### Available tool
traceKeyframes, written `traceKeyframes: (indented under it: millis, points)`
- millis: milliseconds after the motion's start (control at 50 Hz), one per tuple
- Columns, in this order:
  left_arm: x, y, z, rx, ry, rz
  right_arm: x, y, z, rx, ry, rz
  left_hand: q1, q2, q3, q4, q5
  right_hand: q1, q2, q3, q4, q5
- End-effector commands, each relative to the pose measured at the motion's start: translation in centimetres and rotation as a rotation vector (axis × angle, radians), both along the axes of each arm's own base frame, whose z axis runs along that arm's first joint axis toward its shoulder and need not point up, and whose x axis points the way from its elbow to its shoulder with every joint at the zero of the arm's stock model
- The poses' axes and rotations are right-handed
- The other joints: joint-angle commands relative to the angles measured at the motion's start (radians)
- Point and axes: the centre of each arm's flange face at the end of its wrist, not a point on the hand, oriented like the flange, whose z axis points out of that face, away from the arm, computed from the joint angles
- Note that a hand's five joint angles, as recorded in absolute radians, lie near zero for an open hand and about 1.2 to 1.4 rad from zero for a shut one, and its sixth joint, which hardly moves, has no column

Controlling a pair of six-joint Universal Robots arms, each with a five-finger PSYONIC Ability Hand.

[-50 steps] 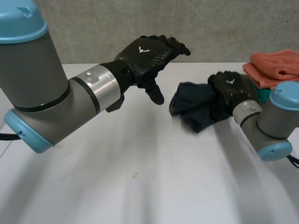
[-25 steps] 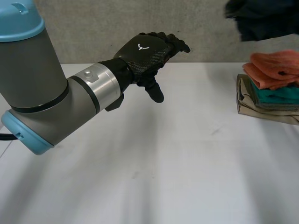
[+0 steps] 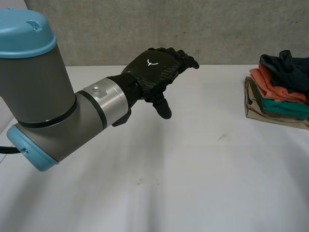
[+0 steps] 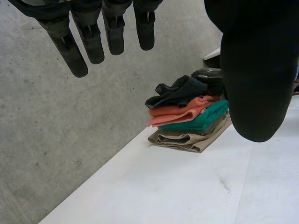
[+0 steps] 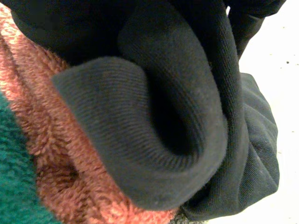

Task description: Fold the laundry.

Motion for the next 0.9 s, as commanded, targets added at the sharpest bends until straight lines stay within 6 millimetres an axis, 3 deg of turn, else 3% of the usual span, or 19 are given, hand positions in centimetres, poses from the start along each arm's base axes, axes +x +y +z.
traceKeyframes:
  millis: [20, 40, 80, 200, 320, 460, 480, 560, 660, 720, 740, 780, 800, 860, 900]
  points:
    - [0.0, 0.0, 0.2, -0.005, 0.003, 0.0, -0.5, -0.1, 2.7, -0.039, -0.009, -0.017, 0.069, 0.062, 0.075, 0.068, 0.066, 0.167, 0.052, 0.054, 0.007, 0.0]
    - [0.0, 0.0, 0.2, -0.005, 0.003, 0.0, -0.4, 0.1, 3.3, -0.045, -0.01, -0.021, 0.069, 0.062, 0.075, 0.068, 0.066, -0.417, -0.531, -0.529, -0.576, -0.583]
    - [0.0, 0.0, 0.3, -0.006, 0.006, 0.002, -0.4, 0.3, 3.9, -0.046, -0.015, -0.034, 0.069, 0.062, 0.075, 0.068, 0.066, -0.867, -0.982, -0.98, -1.027, -1.034]
    - [-0.1, 0.2, 0.3, -0.005, 0.008, -0.003, -0.5, 2.1, 8.9, -0.086, -0.033, -0.116, 0.069, 0.062, 0.075, 0.068, 0.066, -0.867, -0.982, -0.98, -1.027, -1.034]
    - [-0.2, 1.0, 1.2, -0.018, 0.025, -0.018, -0.6, 4.7, 12.3, -0.082, -0.042, -0.157, 0.069, 0.062, 0.075, 0.068, 0.066, -0.867, -0.982, -0.98, -1.027, -1.034]
    - [0.0, 1.7, 2.3, -0.039, 0.044, -0.024, -4.8, 8.2, 14.5, 0.038, -0.048, -0.341, 0.066, 0.059, 0.072, 0.065, 0.064, -0.867, -0.982, -0.98, -1.027, -1.034]
    - [0.1, 1.7, 2.6, -0.044, 0.048, -0.024, -6.3, 9.0, 15.1, 0.065, -0.021, -0.419, 0.066, 0.059, 0.072, 0.065, 0.064, -0.867, -0.982, -0.98, -1.027, -1.034]
    - [0.5, 2.2, 3.8, -0.06, 0.076, -0.023, -9.0, 10.5, 17.1, 0.081, 0.124, -0.608, 0.069, 0.062, 0.075, 0.068, 0.066, -0.867, -0.982, -0.98, -1.027, -1.034]
    - [1.2, 2.7, 6.6, -0.093, 0.164, -0.002, -9.7, 11.4, 20.3, 0.015, 0.282, -0.8, 0.072, 0.065, 0.078, 0.071, 0.069, -0.867, -0.982, -0.98, -1.027, -1.034]
    - [1.9, 2.7, 8.1, -0.121, 0.214, 0.04, -7.3, 11.4, 22.0, -0.047, 0.283, -0.8, 0.075, 0.067, 0.081, 0.074, 0.072, -0.867, -0.982, -0.98, -1.027, -1.034]
    - [2.5, 2.6, 9.2, -0.14, 0.247, 0.083, -4.3, 11.6, 23.6, -0.11, 0.253, -0.748, 0.075, 0.067, 0.081, 0.074, 0.072, -0.867, -0.982, -0.98, -1.027, -1.034]
    - [3.1, 2.5, 9.9, -0.156, 0.268, 0.13, -2.1, 12.1, 24.9, -0.158, 0.218, -0.698, 0.075, 0.067, 0.081, 0.074, 0.072, -0.867, -0.982, -0.98, -1.027, -1.034]
    - [4.0, 2.3, 10.6, -0.172, 0.286, 0.192, 0.0, 12.9, 25.6, -0.181, 0.175, -0.644, 0.078, 0.07, 0.084, 0.077, 0.075, -0.867, -0.982, -0.98, -1.027, -1.034]
    - [5.5, 1.4, 11.2, -0.184, 0.3, 0.307, 2.9, 14.5, 26.1, -0.195, 0.119, -0.557, 0.078, 0.07, 0.084, 0.077, 0.075, -0.867, -0.982, -0.98, -1.027, -1.034]
    - [7.3, 0.2, 10.8, -0.172, 0.285, 0.43, 6.0, 16.5, 25.5, -0.166, 0.079, -0.456, 0.081, 0.073, 0.087, 0.08, 0.078, -0.867, -0.982, -0.98, -1.027, -1.034]
